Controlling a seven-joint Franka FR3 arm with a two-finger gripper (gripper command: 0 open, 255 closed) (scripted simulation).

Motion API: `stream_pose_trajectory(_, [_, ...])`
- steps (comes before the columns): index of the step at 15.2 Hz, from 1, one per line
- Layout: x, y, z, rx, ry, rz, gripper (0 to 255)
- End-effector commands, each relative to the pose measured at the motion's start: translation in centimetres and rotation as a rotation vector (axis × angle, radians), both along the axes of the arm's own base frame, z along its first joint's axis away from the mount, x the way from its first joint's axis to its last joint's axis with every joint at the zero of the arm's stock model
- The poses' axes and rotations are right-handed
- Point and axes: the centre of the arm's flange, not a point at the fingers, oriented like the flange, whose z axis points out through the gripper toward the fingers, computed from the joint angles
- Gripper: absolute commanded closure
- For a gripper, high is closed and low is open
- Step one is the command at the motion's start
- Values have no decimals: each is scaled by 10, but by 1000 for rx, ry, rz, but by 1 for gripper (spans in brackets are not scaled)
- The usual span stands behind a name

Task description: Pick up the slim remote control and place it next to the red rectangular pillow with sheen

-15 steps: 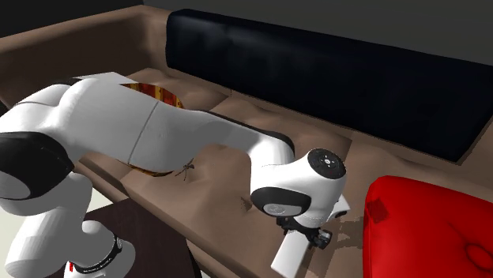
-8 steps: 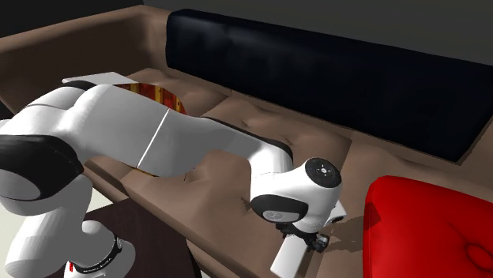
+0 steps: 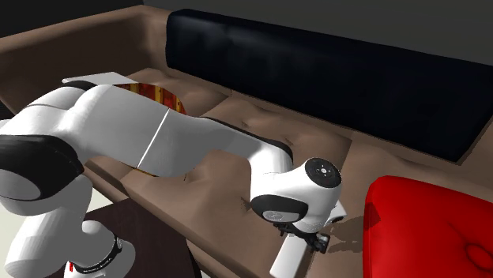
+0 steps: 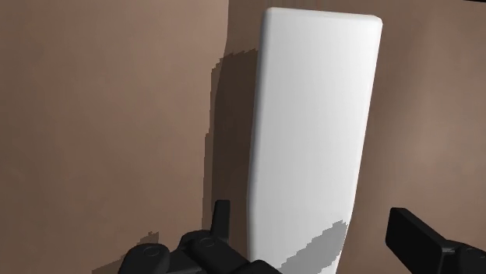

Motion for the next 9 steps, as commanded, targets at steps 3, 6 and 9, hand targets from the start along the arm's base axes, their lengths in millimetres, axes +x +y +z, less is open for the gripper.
stream_pose_trajectory(3, [0,0,0,0,0,0,0])
stream_pose_trajectory(6, [-1,0,40,0,0,0,0])
stream_pose_trajectory(9, [-1,1,50,0,0,0,0])
